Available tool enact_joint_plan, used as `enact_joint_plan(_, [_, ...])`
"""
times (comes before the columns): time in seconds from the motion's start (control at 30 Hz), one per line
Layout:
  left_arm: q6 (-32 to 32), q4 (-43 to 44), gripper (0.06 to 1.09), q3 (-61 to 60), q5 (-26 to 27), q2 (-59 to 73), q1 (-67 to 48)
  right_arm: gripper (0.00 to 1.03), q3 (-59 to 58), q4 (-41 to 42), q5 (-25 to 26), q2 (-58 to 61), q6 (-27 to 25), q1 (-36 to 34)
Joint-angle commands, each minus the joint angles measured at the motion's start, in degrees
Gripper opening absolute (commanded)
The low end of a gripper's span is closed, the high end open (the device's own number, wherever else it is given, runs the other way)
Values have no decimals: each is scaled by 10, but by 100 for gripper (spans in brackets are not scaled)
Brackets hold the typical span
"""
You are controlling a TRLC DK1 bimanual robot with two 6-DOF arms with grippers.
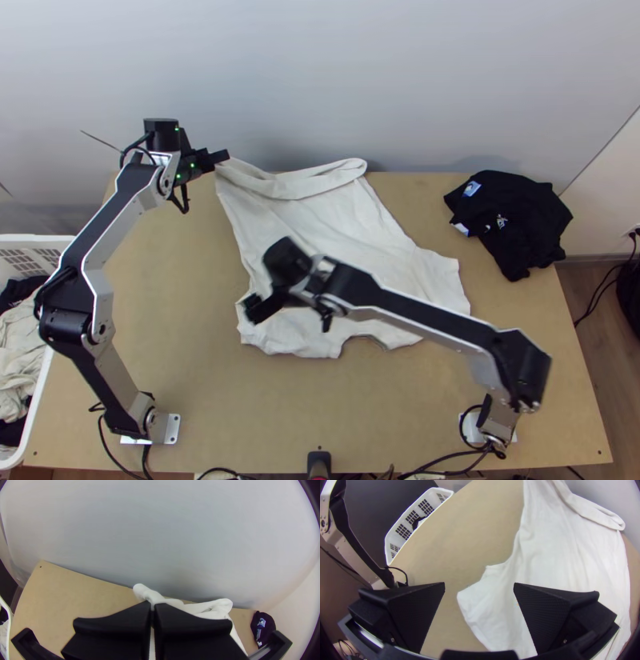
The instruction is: Fold the t-shirt
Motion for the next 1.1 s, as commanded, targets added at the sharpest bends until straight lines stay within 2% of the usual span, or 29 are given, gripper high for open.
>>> enact_joint_plan(0.0, [-9, 0, 9, -27, 0, -22, -1, 96, 32, 2, -12, 71, 11, 52])
enact_joint_plan(0.27, [-16, 1, 9, -38, 0, -29, 0, 83, -13, -2, -11, 88, 15, 53])
enact_joint_plan(0.4, [-20, 1, 9, -38, 0, -28, -5, 31, -29, -1, 0, 91, 22, 34])
enact_joint_plan(0.5, [-21, 1, 9, -39, 0, -28, -8, 3, -39, -2, 25, 92, 19, 15])
enact_joint_plan(1.07, [-23, 1, 9, -70, 0, -47, -8, 3, -161, -8, 83, 3, 10, -68])
